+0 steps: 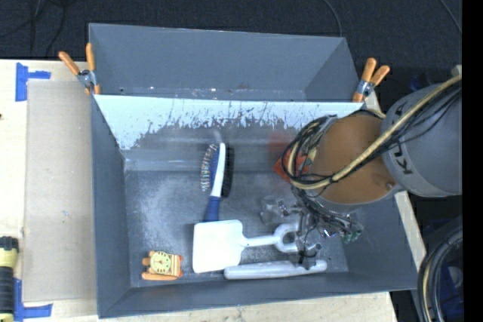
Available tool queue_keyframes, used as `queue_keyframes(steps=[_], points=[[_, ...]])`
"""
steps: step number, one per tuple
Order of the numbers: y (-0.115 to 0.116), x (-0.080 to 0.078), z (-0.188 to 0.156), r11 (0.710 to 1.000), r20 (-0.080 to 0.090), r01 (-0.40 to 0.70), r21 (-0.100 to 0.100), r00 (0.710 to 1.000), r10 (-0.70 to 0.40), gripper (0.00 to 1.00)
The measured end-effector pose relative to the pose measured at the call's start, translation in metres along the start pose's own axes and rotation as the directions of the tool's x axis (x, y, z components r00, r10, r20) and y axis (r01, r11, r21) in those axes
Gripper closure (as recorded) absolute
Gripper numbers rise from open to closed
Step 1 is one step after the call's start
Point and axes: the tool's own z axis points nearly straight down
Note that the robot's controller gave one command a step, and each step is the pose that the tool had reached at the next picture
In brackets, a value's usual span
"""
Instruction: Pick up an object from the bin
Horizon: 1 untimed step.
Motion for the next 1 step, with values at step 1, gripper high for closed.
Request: queue_keyframes(steps=[1], points=[[0.0023,-0.0012,0.0176,0.998,0.009,0.056,0.007,0.998,-0.056,1.00]])
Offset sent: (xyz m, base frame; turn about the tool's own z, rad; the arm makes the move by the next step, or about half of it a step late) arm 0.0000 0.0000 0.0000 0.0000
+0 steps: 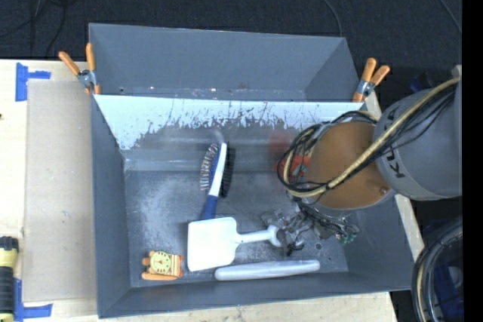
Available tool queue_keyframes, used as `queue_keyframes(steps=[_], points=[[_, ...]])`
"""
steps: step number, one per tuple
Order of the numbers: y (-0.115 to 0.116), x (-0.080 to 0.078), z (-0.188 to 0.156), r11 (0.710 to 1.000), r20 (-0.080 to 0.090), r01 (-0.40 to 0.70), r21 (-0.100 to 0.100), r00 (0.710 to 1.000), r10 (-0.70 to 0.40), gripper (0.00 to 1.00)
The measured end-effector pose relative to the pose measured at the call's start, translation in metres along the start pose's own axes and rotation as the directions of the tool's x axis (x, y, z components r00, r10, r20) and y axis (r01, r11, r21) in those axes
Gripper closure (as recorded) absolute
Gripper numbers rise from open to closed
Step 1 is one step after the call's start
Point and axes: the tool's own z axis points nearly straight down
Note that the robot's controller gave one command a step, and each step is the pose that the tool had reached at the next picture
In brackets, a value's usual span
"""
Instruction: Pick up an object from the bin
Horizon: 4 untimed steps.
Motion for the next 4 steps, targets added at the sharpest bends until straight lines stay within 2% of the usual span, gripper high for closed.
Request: queue_keyframes(steps=[2,4], points=[[0.003,0.002,-0.013,1.000,-0.008,0.011,-0.005,1.000,-0.011,1.00],[0.005,0.003,-0.053,1.000,-0.013,0.009,-0.010,1.000,-0.009,1.00]])
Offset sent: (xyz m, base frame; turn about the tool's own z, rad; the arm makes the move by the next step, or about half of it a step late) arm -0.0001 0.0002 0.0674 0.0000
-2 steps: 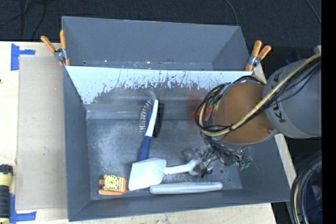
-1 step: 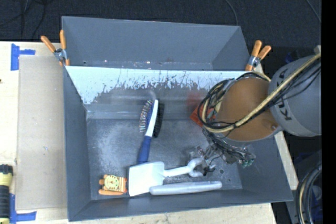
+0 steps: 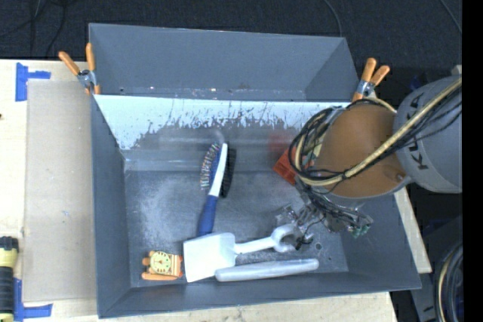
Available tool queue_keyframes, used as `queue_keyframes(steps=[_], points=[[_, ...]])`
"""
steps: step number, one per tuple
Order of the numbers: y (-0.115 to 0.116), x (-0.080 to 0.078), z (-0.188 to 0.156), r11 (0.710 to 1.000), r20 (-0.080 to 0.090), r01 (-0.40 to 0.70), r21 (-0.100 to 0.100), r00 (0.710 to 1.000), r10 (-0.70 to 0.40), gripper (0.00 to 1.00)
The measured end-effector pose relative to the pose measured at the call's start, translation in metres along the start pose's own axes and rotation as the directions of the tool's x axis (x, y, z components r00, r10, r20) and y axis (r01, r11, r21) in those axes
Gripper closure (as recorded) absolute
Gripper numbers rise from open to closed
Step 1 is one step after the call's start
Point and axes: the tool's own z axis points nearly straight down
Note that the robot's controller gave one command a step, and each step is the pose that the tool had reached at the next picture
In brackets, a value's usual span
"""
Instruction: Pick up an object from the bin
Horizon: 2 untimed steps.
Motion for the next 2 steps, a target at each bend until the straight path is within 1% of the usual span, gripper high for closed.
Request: queue_keyframes(steps=[2], points=[[0.000,-0.001,-0.038,1.000,0.006,-0.002,0.003,1.000,0.002,1.00]])
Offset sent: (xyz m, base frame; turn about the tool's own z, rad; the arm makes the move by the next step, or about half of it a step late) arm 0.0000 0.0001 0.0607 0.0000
